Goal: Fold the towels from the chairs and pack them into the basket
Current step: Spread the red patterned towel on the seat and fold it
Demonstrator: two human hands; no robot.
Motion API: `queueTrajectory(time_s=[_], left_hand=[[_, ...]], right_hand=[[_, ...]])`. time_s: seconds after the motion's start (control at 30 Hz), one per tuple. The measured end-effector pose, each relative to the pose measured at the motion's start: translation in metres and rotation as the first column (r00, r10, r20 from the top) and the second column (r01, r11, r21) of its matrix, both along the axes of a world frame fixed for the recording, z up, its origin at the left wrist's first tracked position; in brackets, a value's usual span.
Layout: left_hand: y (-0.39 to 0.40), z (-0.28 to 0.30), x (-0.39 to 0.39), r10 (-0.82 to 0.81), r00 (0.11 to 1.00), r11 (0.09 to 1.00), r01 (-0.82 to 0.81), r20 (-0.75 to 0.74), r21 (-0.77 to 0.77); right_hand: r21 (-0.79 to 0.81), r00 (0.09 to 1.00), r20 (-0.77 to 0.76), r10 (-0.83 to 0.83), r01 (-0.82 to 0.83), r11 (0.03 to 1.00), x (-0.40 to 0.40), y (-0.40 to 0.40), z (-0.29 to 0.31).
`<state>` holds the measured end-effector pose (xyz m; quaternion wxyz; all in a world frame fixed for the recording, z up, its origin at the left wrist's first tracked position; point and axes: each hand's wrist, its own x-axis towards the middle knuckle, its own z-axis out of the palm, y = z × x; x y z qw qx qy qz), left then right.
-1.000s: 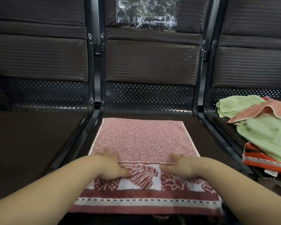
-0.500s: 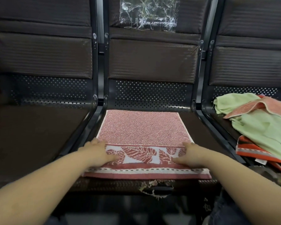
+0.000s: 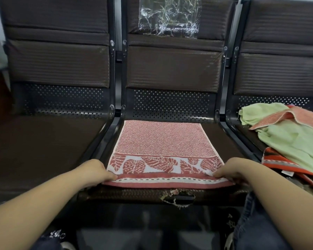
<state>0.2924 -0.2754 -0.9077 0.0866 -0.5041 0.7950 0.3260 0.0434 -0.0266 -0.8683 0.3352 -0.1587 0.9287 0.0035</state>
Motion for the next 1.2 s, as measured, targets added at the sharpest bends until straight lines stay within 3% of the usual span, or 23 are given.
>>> queueTrajectory(time_s=[0.13, 0.3, 0.37, 0.43, 0.53, 0.6, 0.77, 0.87, 0.93, 1.07, 1.2], left_hand=[[0.0, -0.001, 0.001, 0.042, 0.999, 0.997, -0.04, -0.034, 0.07], [0.002, 0.007, 0.002, 0.123, 0.988, 0.955, -0.094, -0.089, 0.282], [-0.001, 0.012, 0.003, 0.157, 0.972, 0.942, -0.094, -0.174, 0.323], [-0.005, 0.018, 0.002, 0.228, 0.906, 0.937, -0.104, -0.357, 0.334], [-0.011, 0.021, -0.002, 0.351, 0.777, 0.91, -0.151, -0.523, 0.387], [-0.013, 0.013, -0.002, 0.348, 0.803, 0.909, -0.161, -0.484, 0.385], [-0.008, -0.008, -0.005, 0.194, 0.958, 0.95, -0.131, -0.209, 0.283], [-0.004, -0.005, -0.008, 0.13, 0.984, 0.976, -0.104, -0.126, 0.19], [-0.001, -0.003, -0.01, 0.127, 0.985, 0.982, -0.108, -0.119, 0.154], [0.006, 0.009, -0.012, 0.311, 0.938, 0.894, -0.234, -0.153, 0.383], [0.008, 0.017, -0.008, 0.354, 0.929, 0.811, -0.249, -0.105, 0.53]], right_hand=[[-0.008, 0.992, 0.072, -0.108, 0.109, 0.994, -0.006, 0.007, -0.004], [-0.042, 0.958, 0.194, -0.211, 0.223, 0.974, -0.013, 0.018, -0.003], [-0.12, 0.964, 0.162, -0.208, 0.229, 0.966, -0.013, 0.019, 0.004], [-0.268, 0.987, 0.017, -0.159, 0.157, 0.95, -0.014, 0.018, 0.011], [-0.579, 0.952, -0.122, -0.28, 0.161, 0.799, -0.024, 0.014, 0.012], [-0.535, 0.951, -0.13, -0.28, 0.17, 0.827, -0.024, 0.012, 0.007], [-0.311, 0.974, -0.089, -0.207, 0.171, 0.935, -0.026, 0.008, -0.017], [-0.17, 0.975, -0.184, -0.123, 0.092, 0.981, -0.029, 0.005, -0.022], [-0.201, 0.977, -0.117, -0.178, 0.152, 0.968, -0.031, 0.004, -0.024], [-0.266, 0.915, 0.247, -0.32, 0.382, 0.885, -0.029, 0.012, -0.026], [-0.223, 0.93, 0.246, -0.272, 0.328, 0.918, -0.03, 0.022, -0.016]])
